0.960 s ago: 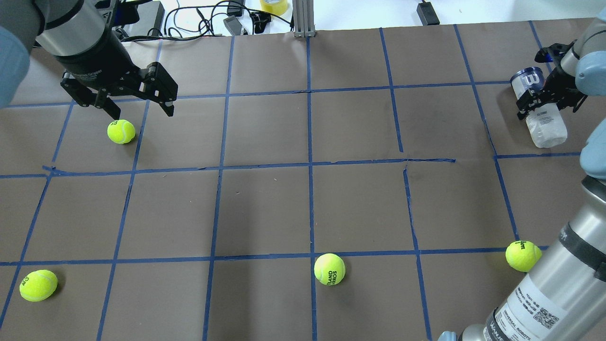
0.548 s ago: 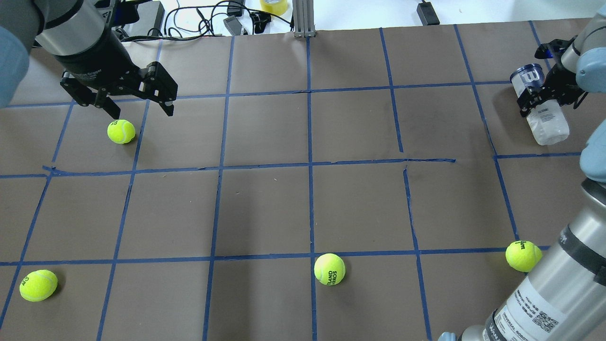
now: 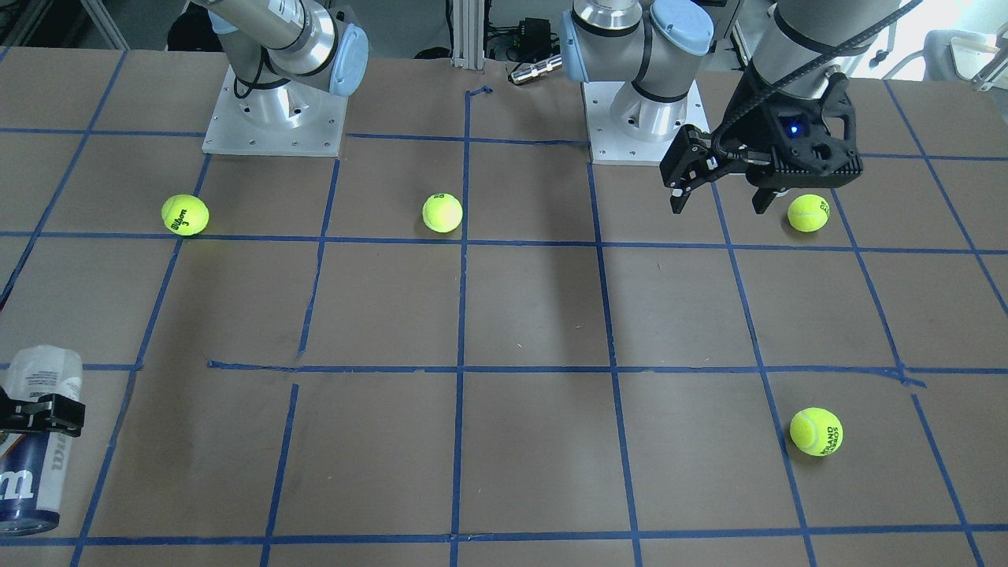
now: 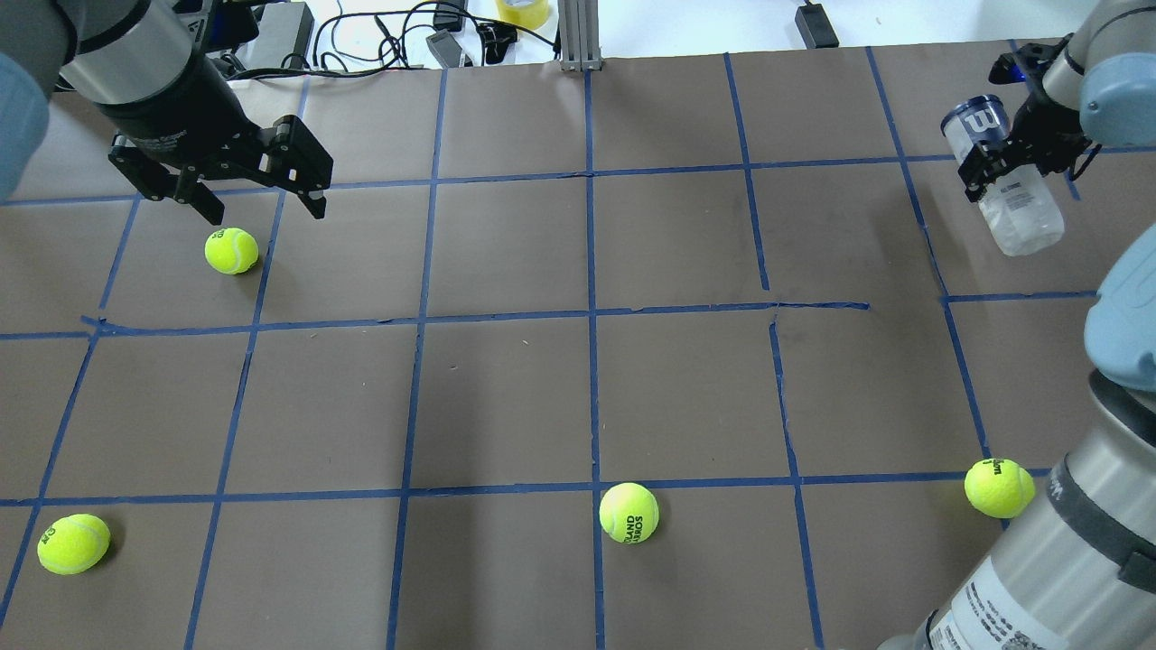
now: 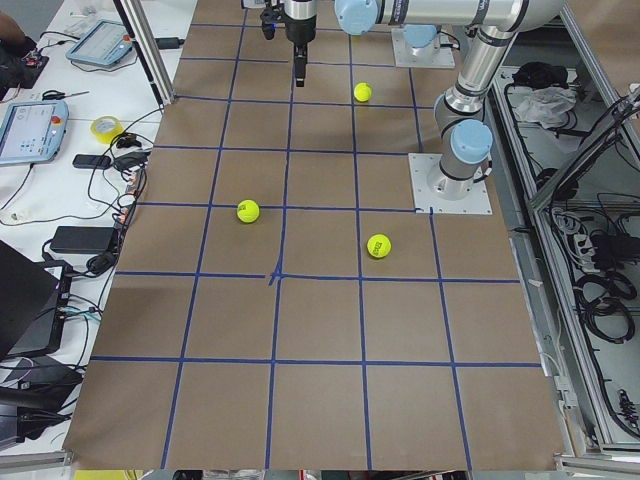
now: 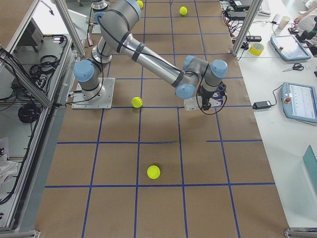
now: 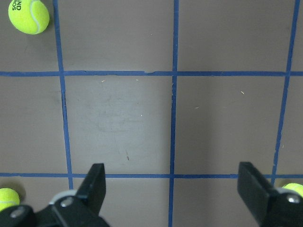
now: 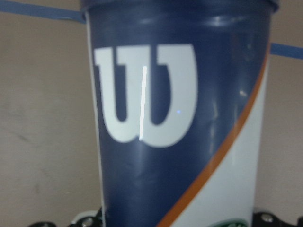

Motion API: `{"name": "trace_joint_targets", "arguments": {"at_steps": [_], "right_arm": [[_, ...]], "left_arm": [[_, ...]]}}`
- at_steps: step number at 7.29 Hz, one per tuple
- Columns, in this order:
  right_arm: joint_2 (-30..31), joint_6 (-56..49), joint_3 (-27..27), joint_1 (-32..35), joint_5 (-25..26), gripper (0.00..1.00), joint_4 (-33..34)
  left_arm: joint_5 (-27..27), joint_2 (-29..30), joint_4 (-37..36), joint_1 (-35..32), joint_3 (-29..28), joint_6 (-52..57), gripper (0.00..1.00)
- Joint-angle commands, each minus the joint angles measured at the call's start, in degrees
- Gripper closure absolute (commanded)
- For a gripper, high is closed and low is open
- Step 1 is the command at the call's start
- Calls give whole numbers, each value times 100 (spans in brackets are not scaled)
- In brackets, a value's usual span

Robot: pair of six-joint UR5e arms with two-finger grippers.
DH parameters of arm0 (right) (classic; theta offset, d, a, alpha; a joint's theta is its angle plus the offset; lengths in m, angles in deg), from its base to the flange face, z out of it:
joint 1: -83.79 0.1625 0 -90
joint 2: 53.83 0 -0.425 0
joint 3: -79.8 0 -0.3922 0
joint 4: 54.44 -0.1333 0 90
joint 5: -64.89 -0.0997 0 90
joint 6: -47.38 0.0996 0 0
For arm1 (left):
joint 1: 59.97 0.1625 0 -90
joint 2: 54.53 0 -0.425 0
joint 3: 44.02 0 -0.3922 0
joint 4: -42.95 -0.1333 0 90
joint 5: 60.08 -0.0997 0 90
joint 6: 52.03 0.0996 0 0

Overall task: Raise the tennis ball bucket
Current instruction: 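Lift the can with the right gripper and carry it toward the table center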

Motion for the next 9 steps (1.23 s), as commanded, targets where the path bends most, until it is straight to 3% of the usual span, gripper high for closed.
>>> {"name": "trace_joint_targets", "arguments": {"at_steps": [1,4,7,9], "right_arm": [[157,-152,-14,789,-270,30,-155],[201,-318,-110,2186,-165,29,150],[114,-1487,-653,2961,-244,29,1544],[-79,-1899,-779,3550,-200,29,1909]], "left_arm": [[-9,0,-12,35,1,13,0],[-9,0,-135,455,1,82,0],[0,-9,-91,948,28,259,0],[-34,9,-39,1334,45,259,0]]}}
